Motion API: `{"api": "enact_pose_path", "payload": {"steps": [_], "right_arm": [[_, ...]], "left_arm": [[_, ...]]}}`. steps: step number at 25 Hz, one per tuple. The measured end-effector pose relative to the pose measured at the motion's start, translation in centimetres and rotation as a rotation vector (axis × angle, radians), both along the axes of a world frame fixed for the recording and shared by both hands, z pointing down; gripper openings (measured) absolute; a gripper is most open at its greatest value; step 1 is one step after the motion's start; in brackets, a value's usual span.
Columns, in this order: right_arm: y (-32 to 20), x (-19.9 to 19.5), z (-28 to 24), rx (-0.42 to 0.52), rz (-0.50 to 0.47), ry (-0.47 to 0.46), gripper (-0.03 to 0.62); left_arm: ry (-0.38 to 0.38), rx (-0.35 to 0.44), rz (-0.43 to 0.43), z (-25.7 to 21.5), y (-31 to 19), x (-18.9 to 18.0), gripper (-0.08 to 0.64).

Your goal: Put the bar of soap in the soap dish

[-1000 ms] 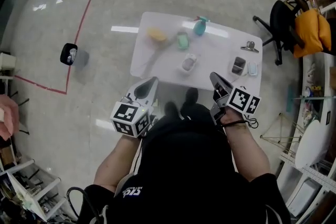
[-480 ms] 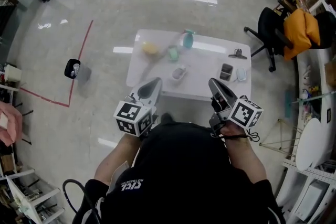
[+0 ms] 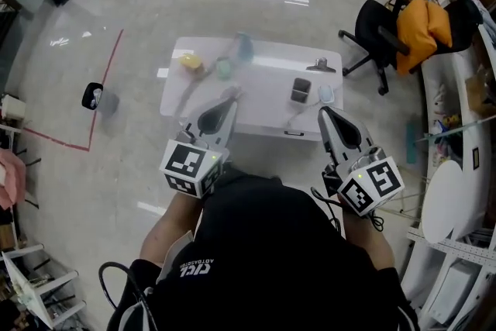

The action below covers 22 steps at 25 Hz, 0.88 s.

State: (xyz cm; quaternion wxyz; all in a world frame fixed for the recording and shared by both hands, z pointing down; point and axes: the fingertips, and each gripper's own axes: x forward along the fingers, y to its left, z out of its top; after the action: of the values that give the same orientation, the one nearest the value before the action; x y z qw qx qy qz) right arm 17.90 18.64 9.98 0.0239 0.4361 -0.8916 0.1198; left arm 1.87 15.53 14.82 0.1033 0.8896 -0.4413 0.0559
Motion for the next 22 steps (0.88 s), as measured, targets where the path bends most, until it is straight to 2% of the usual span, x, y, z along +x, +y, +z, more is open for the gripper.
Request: {"api": "enact_pose_path", "payload": {"steps": [3,5,14,22], "right_arm": [[1.5,1.6,-0.6,0.071,-0.026,0.104,0.015],[2.0,2.5,-0.8,0.101,-0.029,0.139,0.015],[2.8,5.9,0.5,0.073,0.02,0.128,0.015],[3.3,6.6,2.1,0.026,0.04,0.125,0.015]], "left_arm": [[0.013,0.013,0.005,-1.3,1.6,2.1,0.011],[0.018,0.015,0.012,-1.9,2.3,3.1,0.011],[0.005,0.016,0.006,-2.7,3.6,4.3,0.011],[-0.004,0.018,-0.012,-2.8,4.5,2.0,0.009]]}}
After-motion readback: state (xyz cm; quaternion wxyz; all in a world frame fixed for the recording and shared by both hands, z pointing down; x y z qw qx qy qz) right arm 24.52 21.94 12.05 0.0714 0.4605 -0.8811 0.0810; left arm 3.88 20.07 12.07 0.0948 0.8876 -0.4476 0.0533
